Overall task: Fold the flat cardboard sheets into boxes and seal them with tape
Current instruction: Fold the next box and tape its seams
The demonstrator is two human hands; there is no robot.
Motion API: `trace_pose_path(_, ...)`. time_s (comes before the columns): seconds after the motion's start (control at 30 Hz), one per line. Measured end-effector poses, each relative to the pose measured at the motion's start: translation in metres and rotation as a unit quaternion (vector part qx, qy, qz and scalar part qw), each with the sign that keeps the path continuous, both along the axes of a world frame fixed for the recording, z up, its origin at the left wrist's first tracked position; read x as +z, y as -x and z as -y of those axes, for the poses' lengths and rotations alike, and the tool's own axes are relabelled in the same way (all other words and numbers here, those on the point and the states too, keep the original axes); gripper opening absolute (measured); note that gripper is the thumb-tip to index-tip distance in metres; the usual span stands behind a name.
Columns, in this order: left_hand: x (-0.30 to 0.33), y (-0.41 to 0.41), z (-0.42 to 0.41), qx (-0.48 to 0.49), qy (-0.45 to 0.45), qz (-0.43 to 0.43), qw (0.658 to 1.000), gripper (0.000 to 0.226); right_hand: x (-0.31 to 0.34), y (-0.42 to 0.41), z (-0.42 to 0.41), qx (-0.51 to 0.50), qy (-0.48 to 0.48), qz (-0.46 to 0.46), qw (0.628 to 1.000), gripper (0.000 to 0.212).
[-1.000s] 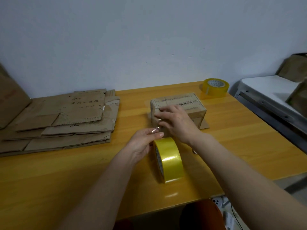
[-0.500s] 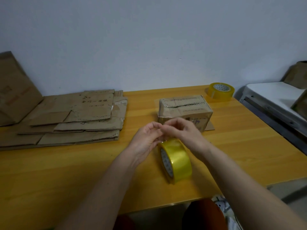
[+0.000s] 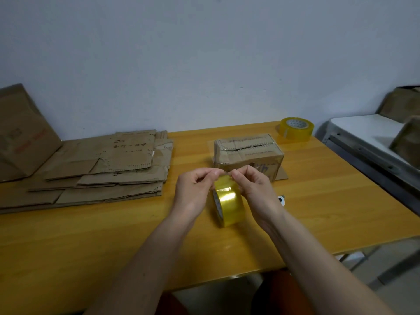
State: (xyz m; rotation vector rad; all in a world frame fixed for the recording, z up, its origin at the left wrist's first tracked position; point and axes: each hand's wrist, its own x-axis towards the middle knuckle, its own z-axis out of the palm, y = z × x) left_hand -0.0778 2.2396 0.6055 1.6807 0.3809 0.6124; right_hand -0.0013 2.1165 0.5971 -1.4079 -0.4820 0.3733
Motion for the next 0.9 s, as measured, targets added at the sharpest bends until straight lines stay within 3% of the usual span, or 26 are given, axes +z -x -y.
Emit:
trace_pose_path(0.27,0.001,-0.001,0.003,0.029,0.018,0.0,0.999,0.018,-0.001,0.001,0.0,-0.028,0.006,-0.002,1.0,0.018)
trace_pose_path(0.5,0.0,0.006,0.011,-0.012,-0.054,-0.021,0.998,0.019,-0.002,0.001,0.0,-0.054,0.02,0.0,0.998,0.021)
trace_pose_path(0.67,0.001,0.001,0.012,0.058,-0.17,-0.063,0.982,0.013,-0.001,0.002,0.001,-0.065,0.082,0.048,0.993,0.024)
trace_pose_path(0.77,-0.001,-0.004,0.011,0.076,-0.171,-0.094,0.978,0.015,-0.002,0.001,0.002,-0.073,0.136,0.096,0.983,0.011)
trace_pose_path(0.8,-0.001,-0.005,0.011,0.072,-0.159,-0.093,0.98,0.014,-0.003,0.001,0.003,-0.067,0.135,0.109,0.983,0.013)
trace_pose_path(0.87,-0.003,-0.006,0.008,0.062,-0.124,-0.071,0.988,0.014,-0.003,-0.001,0.007,-0.033,0.097,0.126,0.987,0.044)
trace_pose_path(0.9,-0.003,-0.006,0.007,0.056,-0.104,-0.058,0.991,0.016,-0.002,-0.003,0.009,-0.016,0.095,0.15,0.984,0.047)
